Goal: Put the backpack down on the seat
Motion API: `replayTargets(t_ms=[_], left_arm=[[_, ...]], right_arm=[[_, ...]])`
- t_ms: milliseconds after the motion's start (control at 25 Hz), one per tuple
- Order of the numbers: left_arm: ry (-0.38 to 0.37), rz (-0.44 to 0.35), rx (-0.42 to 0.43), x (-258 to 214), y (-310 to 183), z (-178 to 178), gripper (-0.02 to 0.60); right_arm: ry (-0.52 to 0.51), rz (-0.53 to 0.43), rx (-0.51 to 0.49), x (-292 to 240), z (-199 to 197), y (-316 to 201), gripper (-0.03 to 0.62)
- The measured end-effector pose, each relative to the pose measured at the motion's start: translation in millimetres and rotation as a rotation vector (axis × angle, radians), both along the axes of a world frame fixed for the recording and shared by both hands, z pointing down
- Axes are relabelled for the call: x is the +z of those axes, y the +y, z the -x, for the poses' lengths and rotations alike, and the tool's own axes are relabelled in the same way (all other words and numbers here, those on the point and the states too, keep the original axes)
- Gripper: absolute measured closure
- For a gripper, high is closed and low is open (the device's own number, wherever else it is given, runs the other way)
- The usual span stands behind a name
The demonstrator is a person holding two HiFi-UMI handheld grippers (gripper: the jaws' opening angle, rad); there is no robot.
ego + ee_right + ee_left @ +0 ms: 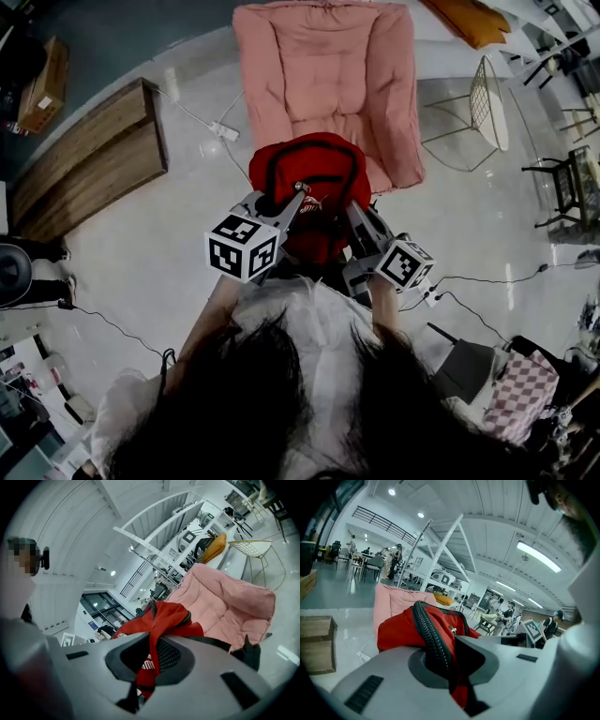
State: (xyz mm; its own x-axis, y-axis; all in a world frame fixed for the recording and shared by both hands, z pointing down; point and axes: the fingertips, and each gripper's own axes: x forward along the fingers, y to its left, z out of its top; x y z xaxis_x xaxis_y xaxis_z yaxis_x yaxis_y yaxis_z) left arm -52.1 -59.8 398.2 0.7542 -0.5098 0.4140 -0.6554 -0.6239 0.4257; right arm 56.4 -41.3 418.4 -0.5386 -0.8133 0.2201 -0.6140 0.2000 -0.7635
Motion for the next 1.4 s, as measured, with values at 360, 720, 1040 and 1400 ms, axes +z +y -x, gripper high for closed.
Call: replayTargets(t_ms=[360,720,1040,1400], left_arm=[[-0.048,0.107,-0.060,27,-82,-75,0.537],[-0.083,0.131,-0.143,48,-171,-114,0.537],[-0.116,0.153,-0.192,92,-246,-119,0.537],[-0.180,0.363,-0.271,221,-286,-98,0.537]], right_arm=[[0.021,0.064,-0.104,30,-73,-97,0.551],[0.033,0.071,-0.190,48,-115,-194,0.551],[0.019,0.116,-0.189,91,-124,-260,0.551],[0.148,0.304,-0.248,213,-119,-304,0.551]])
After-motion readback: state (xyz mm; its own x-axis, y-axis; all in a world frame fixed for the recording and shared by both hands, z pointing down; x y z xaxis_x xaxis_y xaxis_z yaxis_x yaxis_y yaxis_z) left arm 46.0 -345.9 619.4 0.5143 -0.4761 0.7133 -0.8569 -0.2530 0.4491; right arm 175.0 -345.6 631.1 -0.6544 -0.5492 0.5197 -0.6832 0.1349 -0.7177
